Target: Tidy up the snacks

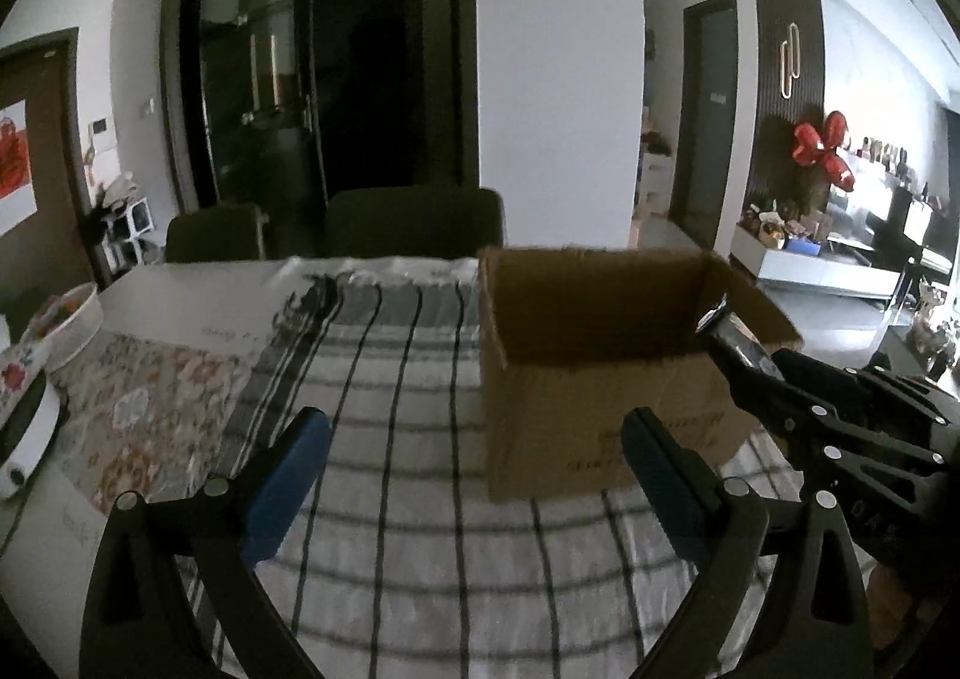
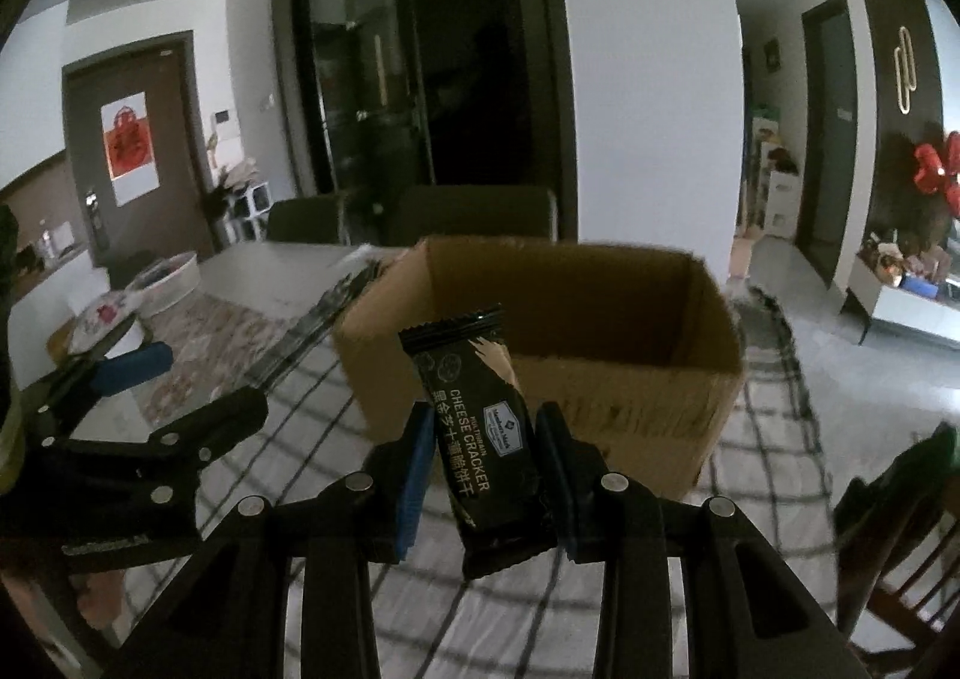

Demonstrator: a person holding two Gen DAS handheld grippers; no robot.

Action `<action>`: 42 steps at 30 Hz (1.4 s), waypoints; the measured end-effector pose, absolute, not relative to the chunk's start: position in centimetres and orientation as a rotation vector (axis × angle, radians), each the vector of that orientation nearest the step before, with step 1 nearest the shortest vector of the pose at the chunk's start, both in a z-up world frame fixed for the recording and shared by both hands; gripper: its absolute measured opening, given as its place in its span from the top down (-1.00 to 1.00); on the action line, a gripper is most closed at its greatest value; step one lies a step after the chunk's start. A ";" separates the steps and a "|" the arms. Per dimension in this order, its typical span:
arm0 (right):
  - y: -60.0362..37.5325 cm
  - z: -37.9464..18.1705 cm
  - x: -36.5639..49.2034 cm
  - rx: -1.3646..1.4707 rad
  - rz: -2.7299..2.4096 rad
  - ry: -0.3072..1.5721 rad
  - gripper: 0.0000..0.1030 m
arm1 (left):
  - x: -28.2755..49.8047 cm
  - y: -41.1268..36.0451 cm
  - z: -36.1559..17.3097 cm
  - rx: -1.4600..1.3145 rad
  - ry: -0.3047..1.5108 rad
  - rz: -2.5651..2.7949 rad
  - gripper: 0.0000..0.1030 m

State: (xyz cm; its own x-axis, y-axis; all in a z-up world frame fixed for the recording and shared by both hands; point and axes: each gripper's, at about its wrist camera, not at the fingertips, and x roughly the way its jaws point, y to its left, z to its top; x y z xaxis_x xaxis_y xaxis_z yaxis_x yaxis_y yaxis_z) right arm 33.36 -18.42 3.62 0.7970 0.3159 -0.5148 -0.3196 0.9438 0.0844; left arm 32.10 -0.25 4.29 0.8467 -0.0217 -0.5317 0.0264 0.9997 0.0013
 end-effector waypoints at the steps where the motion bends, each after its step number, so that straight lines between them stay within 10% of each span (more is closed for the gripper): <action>1: -18.6 3.9 33.7 -0.009 0.336 0.547 0.31 | 32.5 -0.3 4.5 0.005 0.558 -0.030 -0.93; 19: -20.1 6.3 41.7 -0.008 0.249 0.515 0.30 | 39.6 -1.2 6.6 0.021 0.530 -0.025 -0.93; 42: -20.1 9.2 25.3 0.003 0.079 0.463 -0.56 | 22.9 -0.8 9.7 0.067 0.399 -0.066 -0.99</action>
